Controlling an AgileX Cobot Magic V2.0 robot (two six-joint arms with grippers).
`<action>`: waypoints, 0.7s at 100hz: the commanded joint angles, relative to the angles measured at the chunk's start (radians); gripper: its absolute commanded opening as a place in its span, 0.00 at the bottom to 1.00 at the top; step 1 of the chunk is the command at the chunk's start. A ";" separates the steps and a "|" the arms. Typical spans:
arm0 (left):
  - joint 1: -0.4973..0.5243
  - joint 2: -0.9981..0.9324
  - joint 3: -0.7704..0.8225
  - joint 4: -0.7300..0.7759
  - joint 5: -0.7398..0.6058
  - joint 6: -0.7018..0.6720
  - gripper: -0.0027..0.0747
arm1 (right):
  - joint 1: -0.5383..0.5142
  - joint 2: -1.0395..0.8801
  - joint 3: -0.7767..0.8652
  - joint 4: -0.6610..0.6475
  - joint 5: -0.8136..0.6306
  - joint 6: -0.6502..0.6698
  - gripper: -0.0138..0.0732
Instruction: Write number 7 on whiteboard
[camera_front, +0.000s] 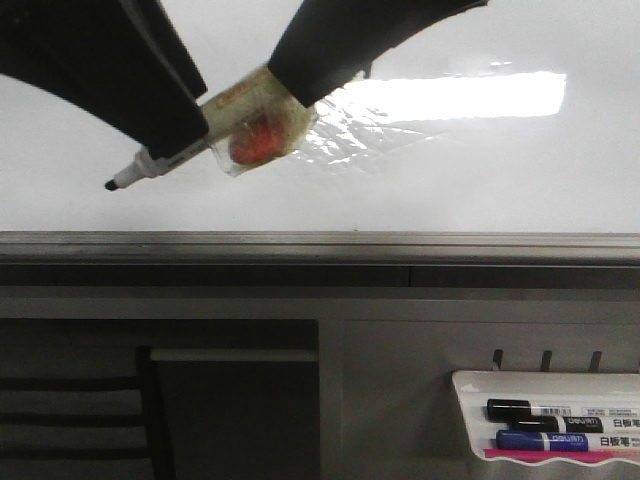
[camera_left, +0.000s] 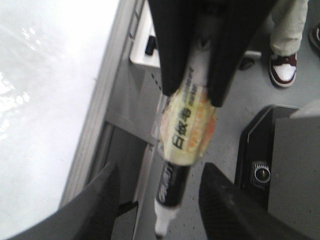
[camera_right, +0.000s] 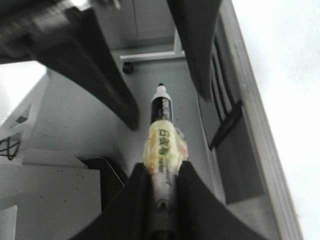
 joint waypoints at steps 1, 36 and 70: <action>0.028 -0.062 -0.038 -0.021 -0.046 -0.030 0.51 | 0.001 -0.059 -0.041 -0.054 -0.056 0.088 0.11; 0.317 -0.250 0.057 -0.127 -0.070 -0.129 0.51 | 0.001 -0.201 -0.118 -0.596 0.023 0.794 0.11; 0.425 -0.423 0.240 -0.157 -0.200 -0.129 0.51 | 0.001 -0.327 0.089 -0.607 -0.277 0.935 0.11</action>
